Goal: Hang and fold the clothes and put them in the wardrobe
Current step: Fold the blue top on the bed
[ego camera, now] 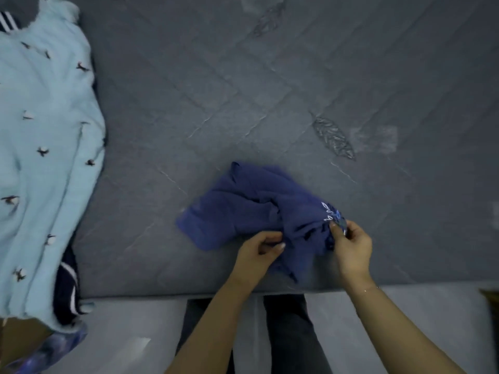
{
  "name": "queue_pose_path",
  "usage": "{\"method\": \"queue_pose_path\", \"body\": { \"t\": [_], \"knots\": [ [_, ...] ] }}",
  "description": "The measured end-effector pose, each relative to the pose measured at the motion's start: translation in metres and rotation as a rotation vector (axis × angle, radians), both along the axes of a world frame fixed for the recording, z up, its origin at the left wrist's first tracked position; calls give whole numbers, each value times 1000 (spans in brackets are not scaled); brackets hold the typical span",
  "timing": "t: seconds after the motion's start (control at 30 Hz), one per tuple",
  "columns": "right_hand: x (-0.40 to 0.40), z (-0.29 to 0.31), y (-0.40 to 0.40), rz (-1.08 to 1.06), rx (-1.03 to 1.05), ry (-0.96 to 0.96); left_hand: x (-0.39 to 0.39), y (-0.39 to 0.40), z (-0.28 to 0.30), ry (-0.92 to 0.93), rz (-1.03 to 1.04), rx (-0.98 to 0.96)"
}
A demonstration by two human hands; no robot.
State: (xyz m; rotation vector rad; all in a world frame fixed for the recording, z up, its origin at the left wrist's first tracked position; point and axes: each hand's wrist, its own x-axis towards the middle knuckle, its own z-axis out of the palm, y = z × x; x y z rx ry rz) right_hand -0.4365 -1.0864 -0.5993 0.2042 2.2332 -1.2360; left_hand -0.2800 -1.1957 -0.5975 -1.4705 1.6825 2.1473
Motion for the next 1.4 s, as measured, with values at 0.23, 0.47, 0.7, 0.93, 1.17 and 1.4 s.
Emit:
{"method": "queue_pose_path", "body": {
  "t": [0.23, 0.47, 0.7, 0.93, 1.17, 1.4],
  "knots": [
    [-53, -9, 52, 474, 343, 190, -42, 2, -15, -130, 156, -245],
    [-13, -36, -17, 970, 154, 509, -56, -84, -53, -317, 270, -479],
    [-14, -69, -61, 676, 178, 278, -57, -120, -81, -376, -80, -392],
    [-67, -43, -29, -356, -329, -334, -42, -138, -71, -213, 3, -198],
    [-117, -51, 39, -281, 174, -141, -42, -141, -61, -214, 50, -231],
    [-95, -36, 17, 643, 494, 472, -41, -132, -71, -386, 115, -175]
  ]
}}
